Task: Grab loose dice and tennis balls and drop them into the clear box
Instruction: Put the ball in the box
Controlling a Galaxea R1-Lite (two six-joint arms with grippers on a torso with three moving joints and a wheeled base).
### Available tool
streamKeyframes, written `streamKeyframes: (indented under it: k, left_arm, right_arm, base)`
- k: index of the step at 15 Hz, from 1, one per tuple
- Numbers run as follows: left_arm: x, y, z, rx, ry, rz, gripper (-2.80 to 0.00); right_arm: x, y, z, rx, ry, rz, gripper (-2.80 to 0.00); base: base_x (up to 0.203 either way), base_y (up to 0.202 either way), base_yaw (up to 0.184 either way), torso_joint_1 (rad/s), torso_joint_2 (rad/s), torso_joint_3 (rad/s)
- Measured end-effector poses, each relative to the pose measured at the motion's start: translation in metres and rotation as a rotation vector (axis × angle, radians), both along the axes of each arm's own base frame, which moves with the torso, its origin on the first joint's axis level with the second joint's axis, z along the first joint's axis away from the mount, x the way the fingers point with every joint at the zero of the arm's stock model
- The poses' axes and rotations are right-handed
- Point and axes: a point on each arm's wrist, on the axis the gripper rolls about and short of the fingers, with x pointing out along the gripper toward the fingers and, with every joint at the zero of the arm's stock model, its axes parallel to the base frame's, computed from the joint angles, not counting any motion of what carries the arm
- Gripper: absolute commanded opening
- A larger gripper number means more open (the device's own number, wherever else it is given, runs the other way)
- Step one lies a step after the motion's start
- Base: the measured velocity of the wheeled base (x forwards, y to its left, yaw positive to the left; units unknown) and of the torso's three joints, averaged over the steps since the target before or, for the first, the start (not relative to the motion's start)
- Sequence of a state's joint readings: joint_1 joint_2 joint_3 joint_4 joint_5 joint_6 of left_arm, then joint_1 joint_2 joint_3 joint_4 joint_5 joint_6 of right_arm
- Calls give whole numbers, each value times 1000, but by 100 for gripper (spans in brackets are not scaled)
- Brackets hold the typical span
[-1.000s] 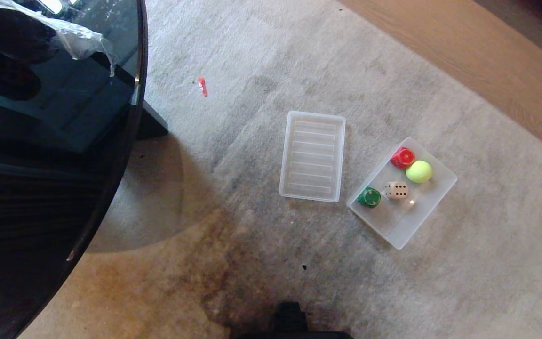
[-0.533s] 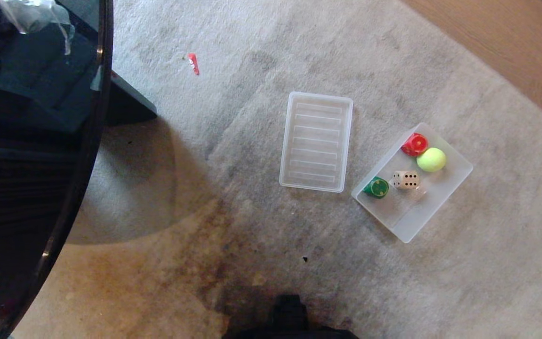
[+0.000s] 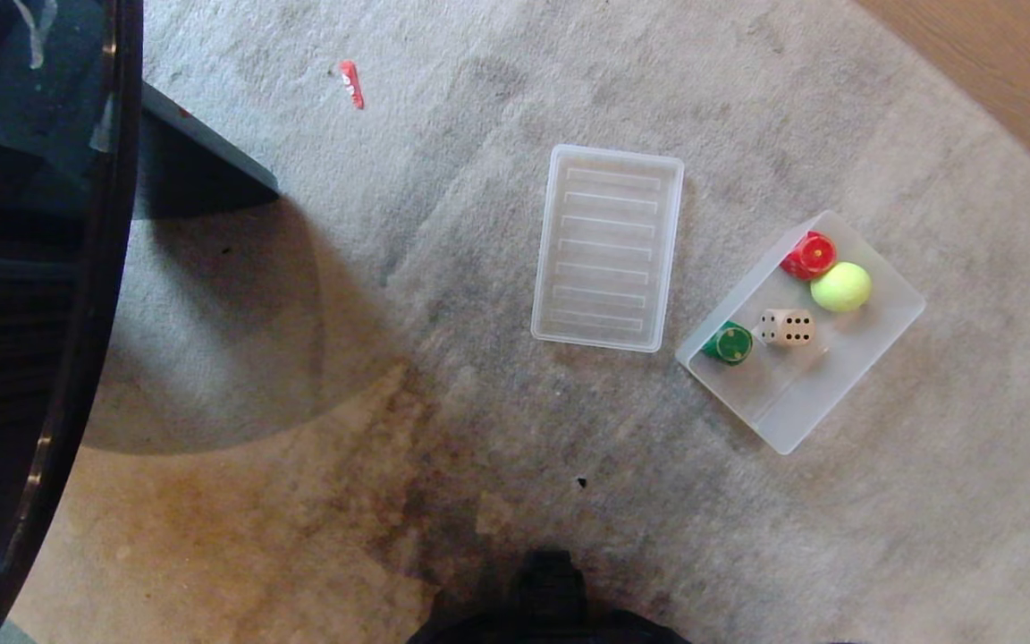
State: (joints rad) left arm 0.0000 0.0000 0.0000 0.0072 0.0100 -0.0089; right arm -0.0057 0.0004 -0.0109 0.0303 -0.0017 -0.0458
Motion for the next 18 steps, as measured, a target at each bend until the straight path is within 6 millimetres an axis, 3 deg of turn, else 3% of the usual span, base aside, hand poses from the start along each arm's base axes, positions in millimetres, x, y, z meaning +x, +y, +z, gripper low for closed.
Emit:
streamKeyframes:
  k: [6, 9, 13, 16, 18]
  left_arm:
    - [0, 0, 0, 0, 0, 0, -280]
    - [0, 0, 0, 0, 1, 0, -280]
    - [0, 0, 0, 0, 0, 0, -280]
    - [0, 0, 0, 0, 0, 0, -280]
    - [0, 0, 0, 0, 0, 0, -280]
  right_arm:
    - [-1, 0, 1, 7, 10, 1, -280]
    - [-11, 0, 25, 31, 46, -2, -280]
    - [-14, 0, 36, 39, 94, -4, -280]
    - [-11, 0, 46, 66, 68, -5, -280]
    - [1, 0, 60, 96, 101, -8, -280]
  base:
    - [0, 0, 0, 0, 0, 0]
    - [0, 0, 0, 0, 0, 0]
    - [0, 0, 0, 0, 0, 0]
    - [0, 0, 0, 0, 0, 0]
    - [0, 0, 0, 0, 0, 0]
